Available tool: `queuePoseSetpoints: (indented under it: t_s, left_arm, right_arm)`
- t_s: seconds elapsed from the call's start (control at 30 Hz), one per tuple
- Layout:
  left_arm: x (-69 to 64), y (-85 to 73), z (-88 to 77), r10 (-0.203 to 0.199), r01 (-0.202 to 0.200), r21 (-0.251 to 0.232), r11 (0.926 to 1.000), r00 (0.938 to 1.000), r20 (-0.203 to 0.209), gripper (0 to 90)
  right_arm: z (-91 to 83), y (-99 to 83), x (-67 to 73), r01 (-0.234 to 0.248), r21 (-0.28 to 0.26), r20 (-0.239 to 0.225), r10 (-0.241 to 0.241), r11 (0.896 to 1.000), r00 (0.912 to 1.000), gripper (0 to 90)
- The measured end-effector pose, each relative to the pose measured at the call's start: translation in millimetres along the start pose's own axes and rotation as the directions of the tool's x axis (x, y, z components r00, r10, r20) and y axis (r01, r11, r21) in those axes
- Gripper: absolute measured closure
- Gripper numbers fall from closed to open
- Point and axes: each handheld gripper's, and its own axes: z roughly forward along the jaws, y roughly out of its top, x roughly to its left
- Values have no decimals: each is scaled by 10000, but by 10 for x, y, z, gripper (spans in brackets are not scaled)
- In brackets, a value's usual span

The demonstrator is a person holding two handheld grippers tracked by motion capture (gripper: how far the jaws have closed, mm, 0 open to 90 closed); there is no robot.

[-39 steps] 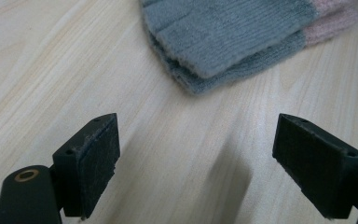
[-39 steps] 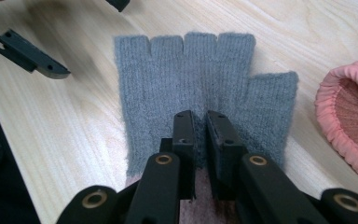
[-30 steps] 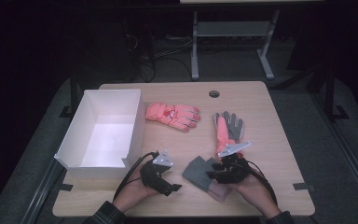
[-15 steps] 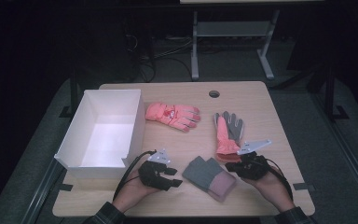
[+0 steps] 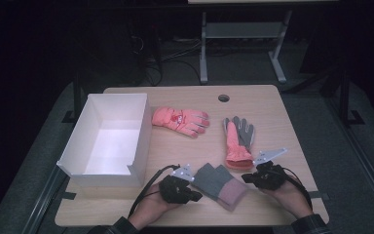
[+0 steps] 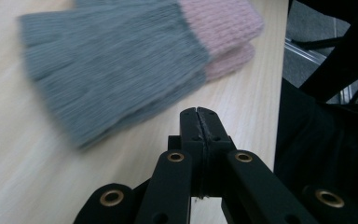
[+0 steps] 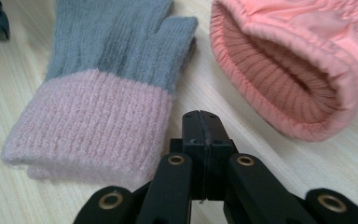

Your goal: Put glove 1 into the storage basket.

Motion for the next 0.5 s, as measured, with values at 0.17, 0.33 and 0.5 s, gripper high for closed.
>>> queuePoseSetpoints:
  t_s: [0.17,0.33,0.5]
  left_arm:
    - [-4,98,167,118,-114,326,9994,9999,-110,896]
    - [30,124,207,61,-44,479,9988,9994,-342,896]
    - [98,123,192,-68,100,551,9984,9983,-576,896]
  right_arm:
    - [47,-4,14,43,160,-157,-40,9999,9999,900]
    - [84,-5,18,154,306,-291,-146,9994,9995,900]
    - [107,-4,27,102,313,-500,-87,9995,9987,900]
